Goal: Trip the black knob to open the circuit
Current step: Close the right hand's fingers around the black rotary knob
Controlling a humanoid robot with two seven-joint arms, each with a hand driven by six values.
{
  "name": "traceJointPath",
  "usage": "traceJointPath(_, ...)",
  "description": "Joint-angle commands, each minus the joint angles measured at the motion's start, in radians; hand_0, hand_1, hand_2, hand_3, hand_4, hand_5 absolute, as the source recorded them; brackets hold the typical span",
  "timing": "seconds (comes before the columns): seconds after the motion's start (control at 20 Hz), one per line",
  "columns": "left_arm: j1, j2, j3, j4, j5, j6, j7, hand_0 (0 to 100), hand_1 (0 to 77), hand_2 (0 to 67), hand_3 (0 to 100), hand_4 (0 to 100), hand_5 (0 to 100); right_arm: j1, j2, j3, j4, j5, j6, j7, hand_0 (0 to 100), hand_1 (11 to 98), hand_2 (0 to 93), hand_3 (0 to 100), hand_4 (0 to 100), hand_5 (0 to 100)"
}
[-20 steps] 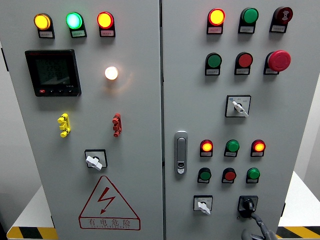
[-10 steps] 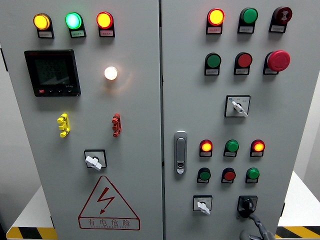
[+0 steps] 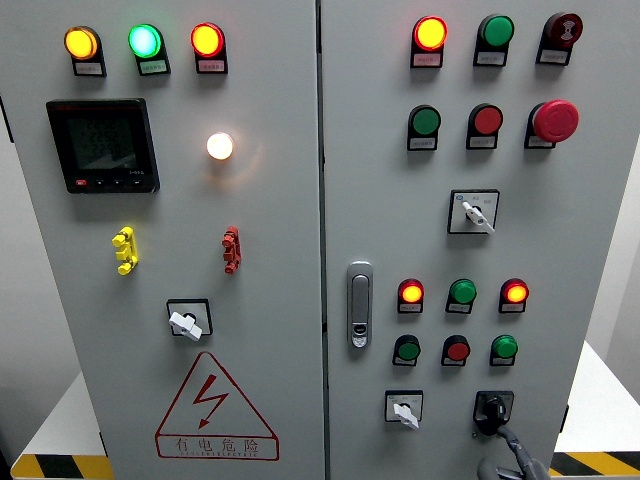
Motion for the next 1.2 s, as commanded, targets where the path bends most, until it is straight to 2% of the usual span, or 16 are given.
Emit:
traceJointPath(0.0,0.0,0.0,0.0,0.0,0.0,0.0,0.0,0,3.3,12.9,21,7,2,0.0,0.0,-0.006,0.002,-0.001,0.0,-0.003,88,47.7,3.8,95,100,100)
traceJointPath(1.15,0.0,0.0,0.0,0.0,0.0,0.0,0.0,0,3.1,12.9,21,7,2,-0.001,0.0,-0.015,0.011,0.005,0.0,-0.011,88,47.8,4.1,96,100,100)
